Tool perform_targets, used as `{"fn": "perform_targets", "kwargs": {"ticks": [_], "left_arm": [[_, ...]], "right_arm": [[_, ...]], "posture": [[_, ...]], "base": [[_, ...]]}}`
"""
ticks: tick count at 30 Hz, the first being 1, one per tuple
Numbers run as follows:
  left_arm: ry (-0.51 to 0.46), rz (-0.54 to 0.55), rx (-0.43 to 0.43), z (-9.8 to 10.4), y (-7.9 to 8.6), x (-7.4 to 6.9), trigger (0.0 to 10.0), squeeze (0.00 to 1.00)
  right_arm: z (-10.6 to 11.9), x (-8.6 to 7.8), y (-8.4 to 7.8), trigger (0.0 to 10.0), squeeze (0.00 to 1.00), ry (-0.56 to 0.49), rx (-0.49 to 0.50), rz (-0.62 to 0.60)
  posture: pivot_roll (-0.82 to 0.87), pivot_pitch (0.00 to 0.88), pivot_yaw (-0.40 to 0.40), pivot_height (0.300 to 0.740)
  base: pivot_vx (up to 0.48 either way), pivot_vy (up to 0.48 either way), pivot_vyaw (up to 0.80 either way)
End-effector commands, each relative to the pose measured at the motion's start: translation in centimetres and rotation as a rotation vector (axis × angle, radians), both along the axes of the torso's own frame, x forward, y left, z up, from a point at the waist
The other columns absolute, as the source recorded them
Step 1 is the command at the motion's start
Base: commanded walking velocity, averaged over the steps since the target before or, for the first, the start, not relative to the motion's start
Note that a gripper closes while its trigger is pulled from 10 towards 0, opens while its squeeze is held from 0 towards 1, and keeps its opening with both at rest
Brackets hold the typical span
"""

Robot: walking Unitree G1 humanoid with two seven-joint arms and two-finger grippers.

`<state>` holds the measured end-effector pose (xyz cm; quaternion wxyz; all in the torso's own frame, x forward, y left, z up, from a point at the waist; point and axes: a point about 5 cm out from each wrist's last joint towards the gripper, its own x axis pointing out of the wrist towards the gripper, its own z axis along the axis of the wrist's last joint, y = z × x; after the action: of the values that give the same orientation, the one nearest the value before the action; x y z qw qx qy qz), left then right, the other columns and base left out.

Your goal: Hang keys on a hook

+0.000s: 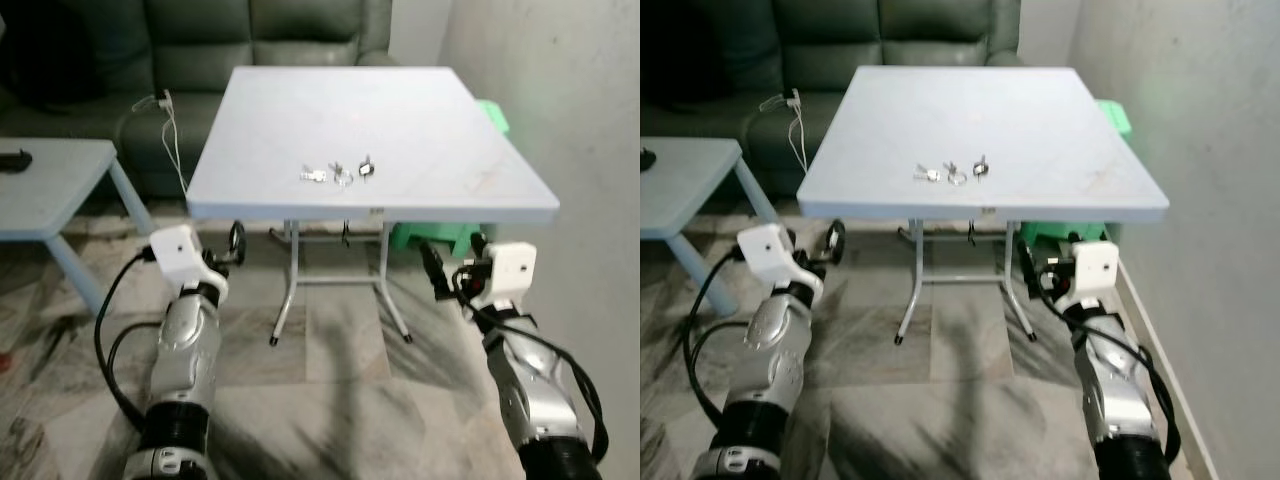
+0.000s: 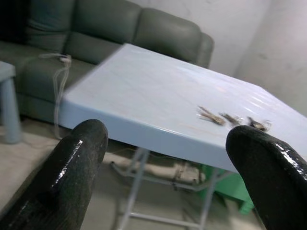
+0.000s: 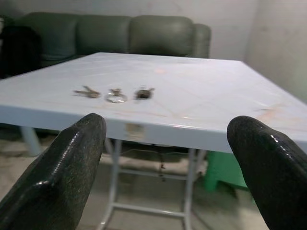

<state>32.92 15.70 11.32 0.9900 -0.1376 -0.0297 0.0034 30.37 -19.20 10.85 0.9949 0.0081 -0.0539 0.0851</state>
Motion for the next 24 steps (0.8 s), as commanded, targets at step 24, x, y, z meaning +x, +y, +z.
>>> {"fn": "perform_targets", "kwargs": {"ticks": [24], "left_arm": [[-0.019, 0.013, 0.021, 0.41, 0.15, 0.11, 10.0, 0.00]], "right_arm": [[0.42, 0.25, -0.06, 10.0, 0.00, -0.009, 0.005, 0.003]], "posture": [[-0.04, 0.000, -0.054, 0.740]], "base": [[0.331, 0.287, 0.00]]}}
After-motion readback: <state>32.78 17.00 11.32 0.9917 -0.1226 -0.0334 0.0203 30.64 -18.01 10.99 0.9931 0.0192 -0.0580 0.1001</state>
